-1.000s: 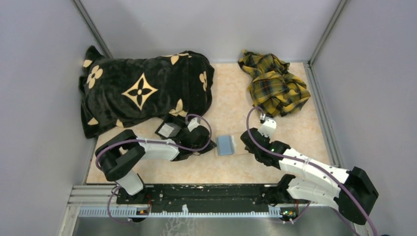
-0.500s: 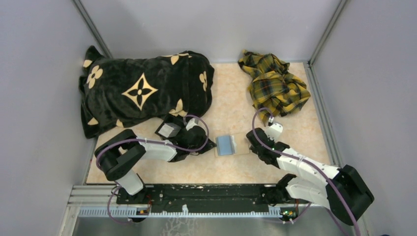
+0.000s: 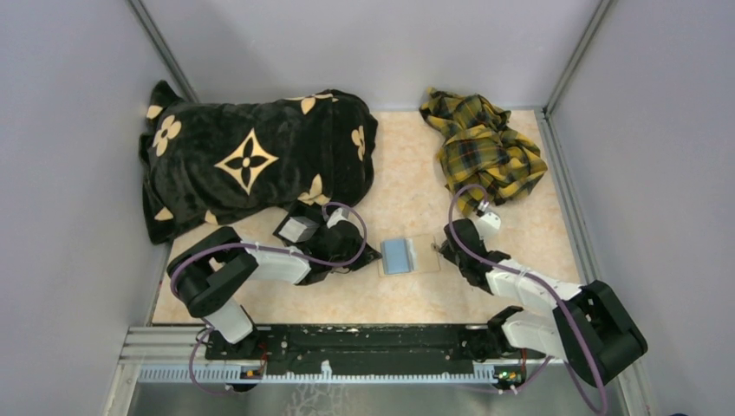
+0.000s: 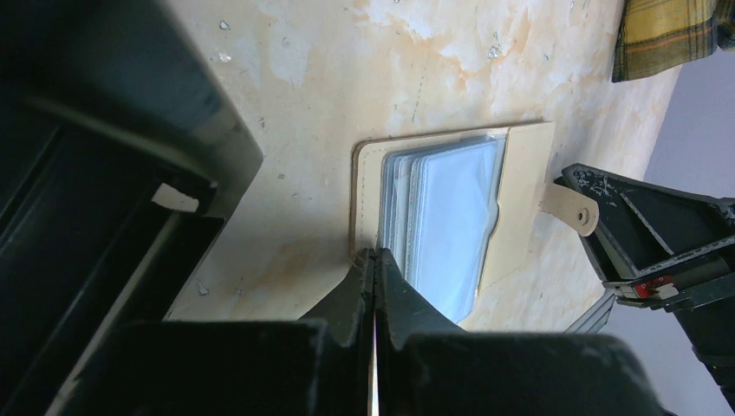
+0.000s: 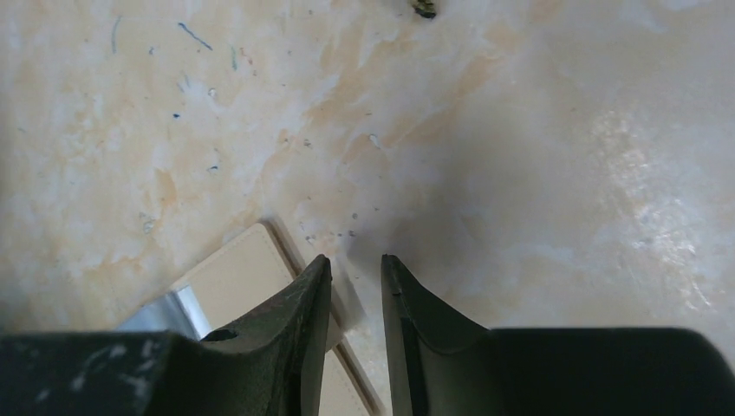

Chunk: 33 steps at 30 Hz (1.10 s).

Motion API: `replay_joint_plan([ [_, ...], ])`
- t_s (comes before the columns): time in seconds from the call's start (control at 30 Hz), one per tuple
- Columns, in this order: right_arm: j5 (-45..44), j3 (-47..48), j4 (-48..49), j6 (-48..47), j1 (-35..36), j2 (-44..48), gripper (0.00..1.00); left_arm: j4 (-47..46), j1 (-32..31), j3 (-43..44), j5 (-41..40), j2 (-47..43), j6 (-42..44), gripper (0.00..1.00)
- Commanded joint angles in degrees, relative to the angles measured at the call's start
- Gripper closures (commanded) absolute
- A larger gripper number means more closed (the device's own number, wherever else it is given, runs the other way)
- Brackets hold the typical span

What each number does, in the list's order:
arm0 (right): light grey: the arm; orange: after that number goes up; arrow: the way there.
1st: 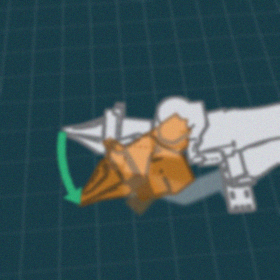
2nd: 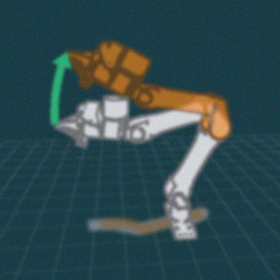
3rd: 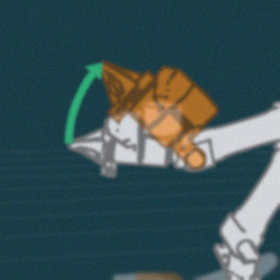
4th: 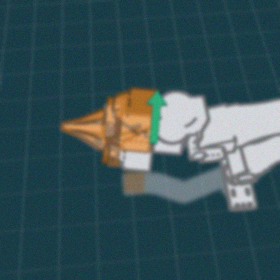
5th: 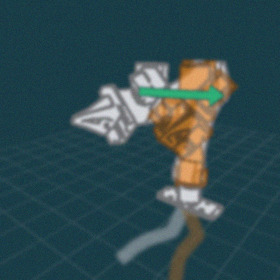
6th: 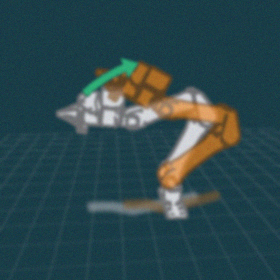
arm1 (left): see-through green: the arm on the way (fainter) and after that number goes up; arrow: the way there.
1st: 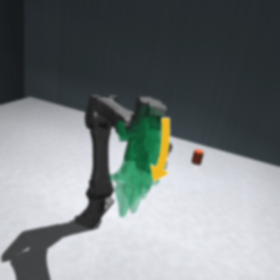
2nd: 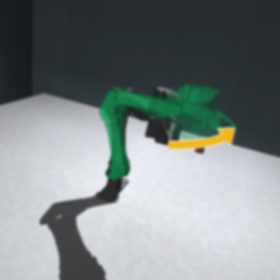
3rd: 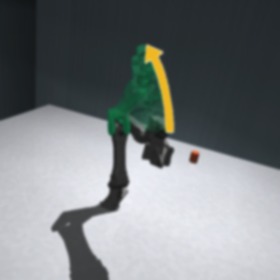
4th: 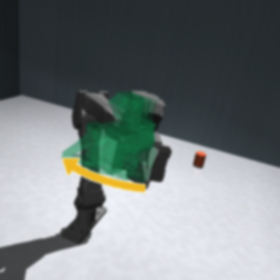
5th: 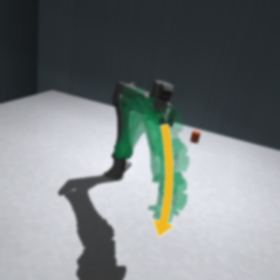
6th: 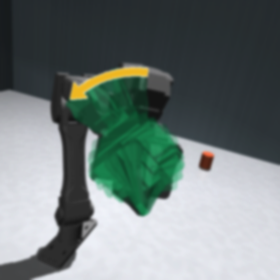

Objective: Put the credit cards into the card holder
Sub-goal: Close the card holder at the center of the board.

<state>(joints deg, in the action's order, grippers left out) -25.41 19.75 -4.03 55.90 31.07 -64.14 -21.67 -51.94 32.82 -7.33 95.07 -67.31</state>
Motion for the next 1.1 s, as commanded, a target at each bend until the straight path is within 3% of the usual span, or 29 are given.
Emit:
replay_joint_plan([
  [0.0, 9.2, -4.5, 7.3, -1.4, -1.4, -1.1, 0.7, 15.2, 0.8, -3.8, -2.7, 6.5, 3.9, 1.0],
  [0.23, 16.2, -9.3, 12.3, 2.5, -1.5, 1.8, 0.69, 14.7, 1.1, -3.7, -2.3, 6.8, 4.2, 1.0],
  [0.73, 23.4, -13.0, 12.4, 5.6, -1.5, 18.2, 0.65, 14.4, 1.2, -3.0, -1.2, 7.4, 4.7, 1.0],
  [1.07, 27.5, -11.7, 17.1, 5.5, -1.5, 18.7, 0.64, 14.7, 1.2, -3.5, -1.1, 6.8, 5.0, 1.0],
])
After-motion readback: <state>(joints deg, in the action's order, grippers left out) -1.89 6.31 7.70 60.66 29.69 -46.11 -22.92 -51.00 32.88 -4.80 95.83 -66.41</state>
